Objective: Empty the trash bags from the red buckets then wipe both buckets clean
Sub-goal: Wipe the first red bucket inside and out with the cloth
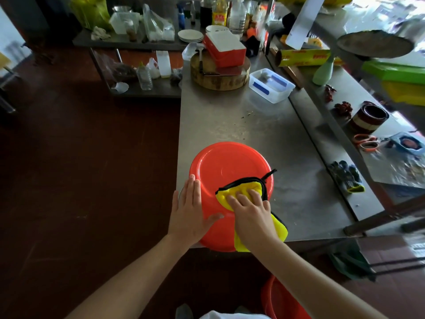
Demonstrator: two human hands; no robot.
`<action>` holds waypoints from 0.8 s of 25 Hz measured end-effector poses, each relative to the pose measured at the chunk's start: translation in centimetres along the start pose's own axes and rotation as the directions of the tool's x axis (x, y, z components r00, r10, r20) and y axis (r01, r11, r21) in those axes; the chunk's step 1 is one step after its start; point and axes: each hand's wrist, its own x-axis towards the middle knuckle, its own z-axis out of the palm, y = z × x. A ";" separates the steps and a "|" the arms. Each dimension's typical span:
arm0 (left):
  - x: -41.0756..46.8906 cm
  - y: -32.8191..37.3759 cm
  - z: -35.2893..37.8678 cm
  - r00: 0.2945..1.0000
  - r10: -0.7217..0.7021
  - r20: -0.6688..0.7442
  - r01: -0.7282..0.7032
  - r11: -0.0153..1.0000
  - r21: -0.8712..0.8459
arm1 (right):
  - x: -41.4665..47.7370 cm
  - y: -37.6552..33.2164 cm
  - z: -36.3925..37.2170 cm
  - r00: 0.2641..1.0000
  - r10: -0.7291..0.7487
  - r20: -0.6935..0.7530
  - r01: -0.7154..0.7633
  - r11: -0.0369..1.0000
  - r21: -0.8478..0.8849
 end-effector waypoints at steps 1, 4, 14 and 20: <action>0.0 -0.1 0.1 1.000 -0.002 -0.004 0.002 1.000 -0.008 | 0.4 -0.4 -0.1 1.000 -0.024 0.003 0.024 1.000 -0.007; 0.3 -0.2 0.2 1.000 0.001 -0.001 -0.001 1.000 -0.023 | 1.8 -1.4 -0.7 0.997 -0.073 0.027 0.074 0.996 -0.051; 0.5 -0.2 0.0 1.000 0.012 -0.018 -0.013 0.999 -0.040 | 9.2 -4.6 -1.1 0.995 -0.092 0.045 0.100 0.973 -0.207; 0.5 -0.2 -0.2 1.000 0.009 -0.014 -0.010 0.998 -0.058 | 15.1 -4.0 -2.0 0.998 0.014 0.063 0.000 0.976 -0.219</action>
